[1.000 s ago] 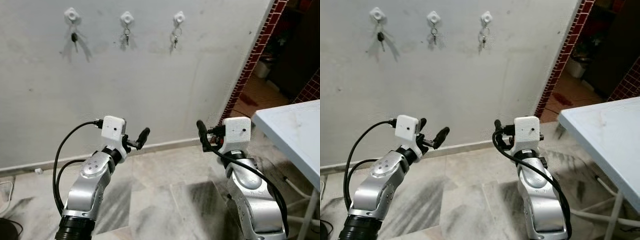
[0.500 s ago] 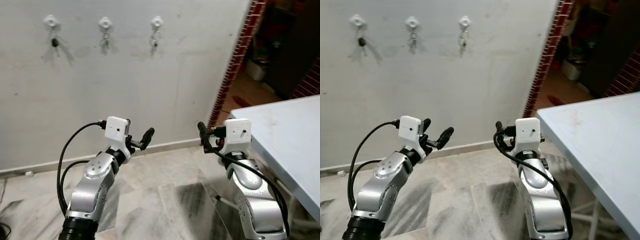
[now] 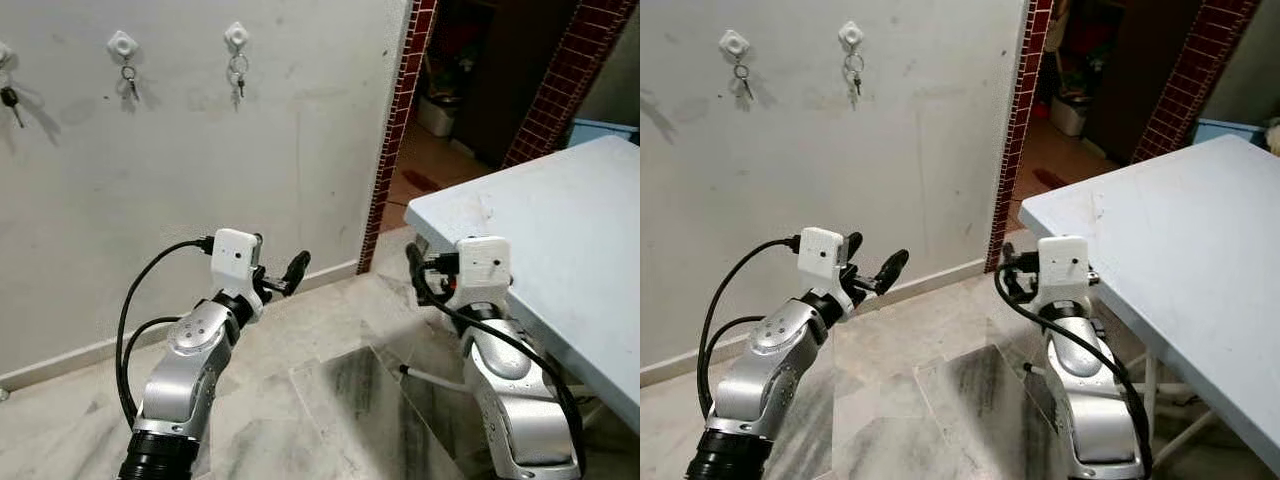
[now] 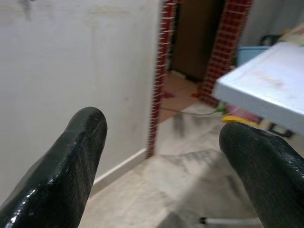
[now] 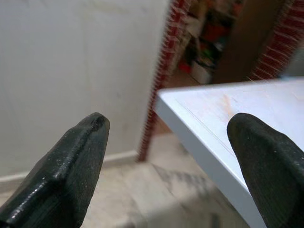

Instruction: Hang keys on a hook

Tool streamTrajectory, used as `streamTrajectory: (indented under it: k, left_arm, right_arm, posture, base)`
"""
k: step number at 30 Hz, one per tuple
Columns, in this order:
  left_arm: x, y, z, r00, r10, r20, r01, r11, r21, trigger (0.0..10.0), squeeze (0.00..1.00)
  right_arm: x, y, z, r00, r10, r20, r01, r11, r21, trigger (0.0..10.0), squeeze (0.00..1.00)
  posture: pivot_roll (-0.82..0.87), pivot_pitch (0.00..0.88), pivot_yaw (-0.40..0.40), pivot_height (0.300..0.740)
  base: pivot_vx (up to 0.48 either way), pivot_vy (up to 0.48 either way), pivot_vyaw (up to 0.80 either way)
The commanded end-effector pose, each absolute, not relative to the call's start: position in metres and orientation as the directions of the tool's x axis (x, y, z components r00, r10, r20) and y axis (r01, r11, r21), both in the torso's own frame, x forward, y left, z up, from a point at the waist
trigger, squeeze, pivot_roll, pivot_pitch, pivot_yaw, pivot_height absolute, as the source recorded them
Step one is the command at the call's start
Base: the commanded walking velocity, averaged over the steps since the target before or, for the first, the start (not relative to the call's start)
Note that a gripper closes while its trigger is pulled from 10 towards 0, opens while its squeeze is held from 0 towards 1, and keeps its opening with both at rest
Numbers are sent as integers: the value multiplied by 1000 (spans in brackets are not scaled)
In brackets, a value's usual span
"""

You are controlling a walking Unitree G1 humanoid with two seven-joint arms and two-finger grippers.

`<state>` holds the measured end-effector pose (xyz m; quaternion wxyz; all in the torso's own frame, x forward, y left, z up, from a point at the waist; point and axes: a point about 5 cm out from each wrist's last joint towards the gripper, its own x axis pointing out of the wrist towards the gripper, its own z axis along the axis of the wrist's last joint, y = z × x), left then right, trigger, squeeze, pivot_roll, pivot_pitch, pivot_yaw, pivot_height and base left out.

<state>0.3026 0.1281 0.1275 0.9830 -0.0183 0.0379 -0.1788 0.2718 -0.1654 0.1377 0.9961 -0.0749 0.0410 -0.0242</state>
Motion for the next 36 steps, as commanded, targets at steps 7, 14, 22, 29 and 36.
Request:
streamTrajectory:
  k: [7,14,22,29,36]
  left_arm:
    - [301,149,92,940,-281,-195,280,959,-35,10000,0]
    - [294,181,51,905,-191,-381,185,981,-53,10000,0]
    - [291,172,33,868,-233,-440,202,973,-116,10000,0]
    - [296,180,20,809,-234,-538,163,971,-178,10000,0]
    - [295,183,5,721,-253,-645,154,966,-206,10000,0]
  right_arm:
    - [259,-191,110,976,-136,-172,104,978,-181,10000,0]
    - [247,-195,84,954,-139,-265,105,985,-140,10000,0]
    - [242,-199,58,927,-139,-348,133,990,-41,10000,0]
    - [250,-208,55,919,-125,-375,118,992,-41,10000,0]
    - [245,-241,27,863,-185,-469,171,983,-73,10000,0]
  posture:
    - [59,0,-46,740]
    - [57,0,-55,740]
    - [54,0,-55,740]
    - [50,0,-55,740]
    - [46,0,-66,740]
  base:
    - [0,0,-760]
    - [0,0,-754]
    - [0,0,-750]
    - [0,0,-754]
    - [0,0,-743]
